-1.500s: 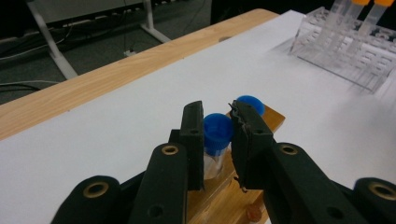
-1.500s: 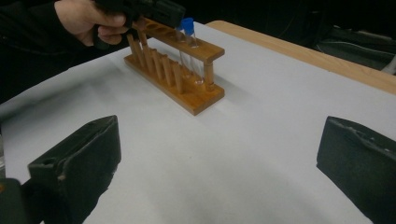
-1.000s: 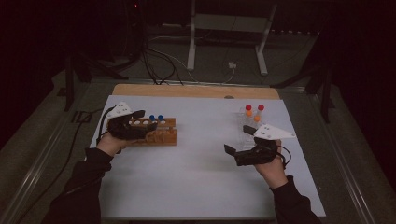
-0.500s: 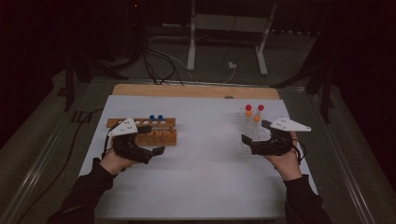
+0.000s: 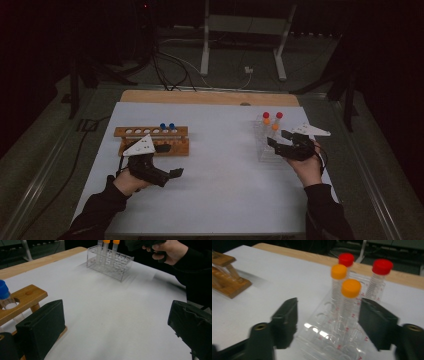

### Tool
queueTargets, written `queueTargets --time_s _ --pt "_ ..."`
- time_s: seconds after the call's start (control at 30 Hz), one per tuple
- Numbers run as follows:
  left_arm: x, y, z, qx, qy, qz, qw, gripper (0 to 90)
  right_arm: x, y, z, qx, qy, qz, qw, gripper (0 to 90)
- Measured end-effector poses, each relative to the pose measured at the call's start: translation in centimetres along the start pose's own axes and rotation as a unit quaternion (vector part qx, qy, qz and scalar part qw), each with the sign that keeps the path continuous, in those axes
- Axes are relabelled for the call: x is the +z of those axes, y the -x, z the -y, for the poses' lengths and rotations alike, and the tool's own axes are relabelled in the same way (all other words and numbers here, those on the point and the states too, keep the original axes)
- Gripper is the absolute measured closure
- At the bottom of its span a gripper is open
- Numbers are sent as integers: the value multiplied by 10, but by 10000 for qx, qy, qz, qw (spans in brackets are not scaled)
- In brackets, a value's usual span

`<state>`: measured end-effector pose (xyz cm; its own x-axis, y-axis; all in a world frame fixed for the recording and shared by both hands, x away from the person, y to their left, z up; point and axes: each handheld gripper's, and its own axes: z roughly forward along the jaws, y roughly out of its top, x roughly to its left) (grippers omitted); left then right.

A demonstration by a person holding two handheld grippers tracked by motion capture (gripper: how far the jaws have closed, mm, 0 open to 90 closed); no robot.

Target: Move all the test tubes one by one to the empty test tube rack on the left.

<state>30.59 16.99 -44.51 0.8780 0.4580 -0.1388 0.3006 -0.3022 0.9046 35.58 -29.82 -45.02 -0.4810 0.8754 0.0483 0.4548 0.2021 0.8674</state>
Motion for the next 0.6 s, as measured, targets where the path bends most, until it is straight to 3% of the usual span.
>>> queueTargets --time_s 0.13,0.2,0.6 --pt "1 2 0 41 -18 6 10000 19 8 8 0 96 -140 130 9998 486" --pt "1 2 0 55 -28 26 10000 19 13 10 0 36 -191 180 9996 539" --pt "1 3 0 77 -55 25 10000 19 35 15 -2 45 -427 428 9982 689"
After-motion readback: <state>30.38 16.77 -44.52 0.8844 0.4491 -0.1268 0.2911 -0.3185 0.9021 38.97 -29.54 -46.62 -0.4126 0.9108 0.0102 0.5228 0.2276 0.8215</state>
